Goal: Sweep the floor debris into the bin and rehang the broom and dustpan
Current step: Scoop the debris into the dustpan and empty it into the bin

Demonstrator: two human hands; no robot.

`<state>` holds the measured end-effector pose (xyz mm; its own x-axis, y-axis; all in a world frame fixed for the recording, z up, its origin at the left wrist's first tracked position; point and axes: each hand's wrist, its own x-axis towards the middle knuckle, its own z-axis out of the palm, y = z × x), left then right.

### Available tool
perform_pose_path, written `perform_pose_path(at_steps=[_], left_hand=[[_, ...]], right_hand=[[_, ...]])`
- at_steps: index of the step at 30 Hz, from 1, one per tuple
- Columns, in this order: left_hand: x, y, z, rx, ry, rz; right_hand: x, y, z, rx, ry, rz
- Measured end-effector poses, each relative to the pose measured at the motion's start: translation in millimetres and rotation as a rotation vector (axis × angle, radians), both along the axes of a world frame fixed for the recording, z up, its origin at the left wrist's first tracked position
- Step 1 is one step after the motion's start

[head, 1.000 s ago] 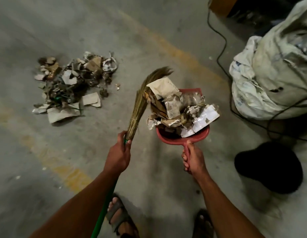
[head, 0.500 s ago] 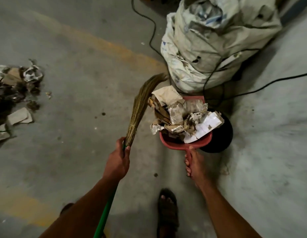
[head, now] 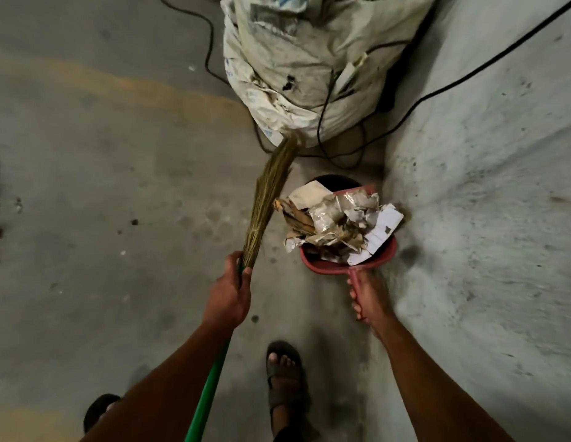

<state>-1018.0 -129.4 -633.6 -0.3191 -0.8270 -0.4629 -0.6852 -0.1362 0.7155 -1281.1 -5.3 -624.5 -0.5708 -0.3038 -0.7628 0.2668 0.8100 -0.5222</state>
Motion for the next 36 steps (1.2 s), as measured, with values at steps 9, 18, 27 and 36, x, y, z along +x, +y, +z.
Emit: perform_pose_path(at_steps=[9, 18, 27, 36], left_hand=[[-31.4, 14.2, -4.6, 0.068, -0.036, -0.057], [-40.1, 19.8, -9.1, 0.058, -0.057, -0.071], [-32.9, 14.1, -3.5, 0.064, -0.033, -0.092], [-25.3, 14.4, 0.1, 0.074, -0.006, -0.122]], right_hand=[[-40.3, -11.5, 6.2, 0.12, 0.124, 0.134], [-61.3, -49.0, 29.7, 0.381, 0.284, 0.483], [-54.7, -89.0, 75.6, 0.589, 0.472, 0.7], [-41.3, -95.3, 91.3, 0.643, 0.598, 0.775]])
